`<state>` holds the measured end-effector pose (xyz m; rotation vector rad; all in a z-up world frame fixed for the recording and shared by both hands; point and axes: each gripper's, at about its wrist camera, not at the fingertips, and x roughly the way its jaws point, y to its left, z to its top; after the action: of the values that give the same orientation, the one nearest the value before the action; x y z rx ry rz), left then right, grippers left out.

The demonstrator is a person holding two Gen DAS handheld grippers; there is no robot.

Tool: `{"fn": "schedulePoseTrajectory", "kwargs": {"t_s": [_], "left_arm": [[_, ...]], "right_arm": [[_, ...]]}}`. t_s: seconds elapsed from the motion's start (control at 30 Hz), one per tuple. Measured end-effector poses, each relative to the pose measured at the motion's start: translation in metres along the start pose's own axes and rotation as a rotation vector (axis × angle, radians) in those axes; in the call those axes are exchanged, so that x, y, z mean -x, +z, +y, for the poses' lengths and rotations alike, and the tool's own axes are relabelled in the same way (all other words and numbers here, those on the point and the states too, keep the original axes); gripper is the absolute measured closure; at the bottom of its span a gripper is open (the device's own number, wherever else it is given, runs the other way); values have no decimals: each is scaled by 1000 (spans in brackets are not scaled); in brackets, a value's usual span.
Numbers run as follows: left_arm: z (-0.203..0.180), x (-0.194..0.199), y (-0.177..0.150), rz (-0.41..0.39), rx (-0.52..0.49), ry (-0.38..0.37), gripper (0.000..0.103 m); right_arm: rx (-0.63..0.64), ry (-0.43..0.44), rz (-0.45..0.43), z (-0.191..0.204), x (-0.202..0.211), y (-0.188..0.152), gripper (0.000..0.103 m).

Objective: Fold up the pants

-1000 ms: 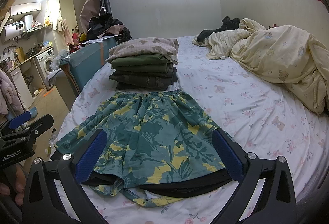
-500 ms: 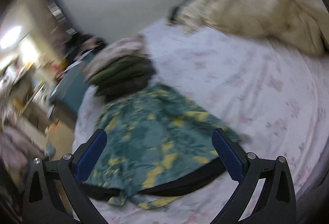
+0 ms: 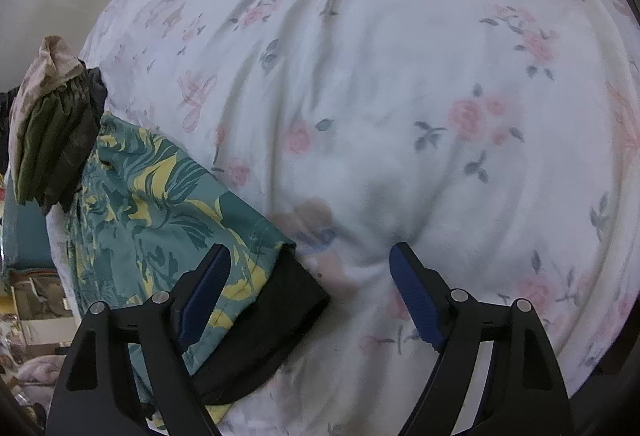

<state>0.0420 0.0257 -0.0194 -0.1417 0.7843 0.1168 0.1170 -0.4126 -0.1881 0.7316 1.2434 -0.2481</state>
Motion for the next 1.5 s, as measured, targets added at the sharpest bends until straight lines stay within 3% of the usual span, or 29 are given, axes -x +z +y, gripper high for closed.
{"fn": "schedulePoseTrajectory", "kwargs": {"t_s": [0.1,0.27,0.3,0.33,0.37,0.57,0.73,0.8,0.97,1.1,1.23,1.33,1.43,1.5], "left_arm": [[0,-2,-1,13,3,-1,0],[-3,-8,-6,41,-22,9,0],[-4,-9,-6,40,-28,16,0],[-4,-10,-7,40,-32,20,0],[-4,-10,-7,43,-34,22,0],[-8,-19,-5,81,-58,22,0],[-9,-35,8,132,-56,17,0],[-10,-45,18,148,-57,17,0],[-32,-85,54,203,-106,-15,1],[-79,-128,85,267,-179,-99,1],[-155,-185,105,406,-255,-217,8],[-215,-219,100,510,-349,-309,9],[-248,-248,83,576,-441,-263,26],[-256,-266,73,614,-492,-229,50]], "right_arm": [[75,65,22,18,-2,-4,41],[117,14,16,29,-11,-10,42],[123,10,9,28,-10,-10,57],[138,9,1,29,-8,-10,88],[144,22,-5,30,-5,-9,96],[212,164,-132,63,30,-10,100],[318,379,-215,98,68,-26,100],[421,492,-204,121,78,-38,100],[619,643,-71,157,77,-71,100],[640,610,7,161,56,-76,100],[651,577,43,169,41,-77,100],[655,570,58,171,35,-77,100],[669,563,60,170,33,-81,100],[674,564,59,171,35,-81,100]]}}
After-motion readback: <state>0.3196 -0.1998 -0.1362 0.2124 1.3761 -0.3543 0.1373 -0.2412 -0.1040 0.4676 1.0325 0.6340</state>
